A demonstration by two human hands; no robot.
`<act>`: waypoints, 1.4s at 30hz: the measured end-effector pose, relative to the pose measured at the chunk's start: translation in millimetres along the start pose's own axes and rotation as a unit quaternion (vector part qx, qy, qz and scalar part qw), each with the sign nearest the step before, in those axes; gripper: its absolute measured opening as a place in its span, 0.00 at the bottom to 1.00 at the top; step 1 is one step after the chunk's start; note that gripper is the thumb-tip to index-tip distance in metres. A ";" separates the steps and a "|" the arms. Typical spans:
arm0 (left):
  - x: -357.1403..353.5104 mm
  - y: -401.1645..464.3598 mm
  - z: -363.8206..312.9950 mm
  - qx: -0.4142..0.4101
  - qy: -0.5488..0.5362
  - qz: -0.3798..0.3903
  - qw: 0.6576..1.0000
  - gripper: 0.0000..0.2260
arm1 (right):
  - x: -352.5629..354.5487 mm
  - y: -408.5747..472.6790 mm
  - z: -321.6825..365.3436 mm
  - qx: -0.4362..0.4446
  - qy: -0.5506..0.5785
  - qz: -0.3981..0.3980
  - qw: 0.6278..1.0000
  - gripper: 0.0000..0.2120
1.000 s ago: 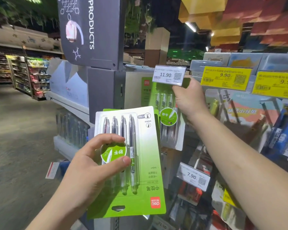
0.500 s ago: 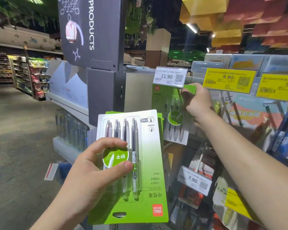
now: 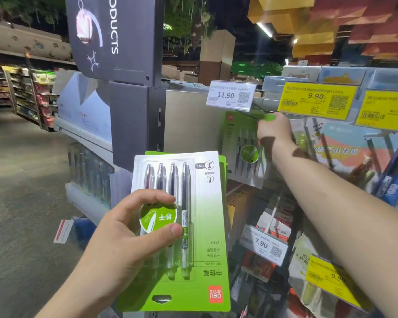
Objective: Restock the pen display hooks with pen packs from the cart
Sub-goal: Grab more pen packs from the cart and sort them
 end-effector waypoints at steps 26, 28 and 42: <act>-12.2 9.8 27.5 -0.015 -0.064 0.050 0.997 0.35 | 28.3 -195.0 -5.0 0.108 0.159 0.246 0.950 0.19; -16.5 10.1 28.3 -0.018 -0.076 0.053 0.996 0.41 | 24.4 -214.2 -12.9 0.109 0.124 0.328 0.930 0.23; -23.0 9.6 38.1 -0.022 -0.097 0.073 0.992 0.38 | 31.8 -228.2 -51.0 -0.055 0.239 0.273 0.930 0.08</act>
Point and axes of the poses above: each hand's wrist, its own y-axis towards the middle knuckle, its own x-axis out of the back of the hand, z = x × y, the point moved 7 cm from there along y, towards the middle knuckle, and after that the axes turned 1 degree about z, right-handed, at the moved point
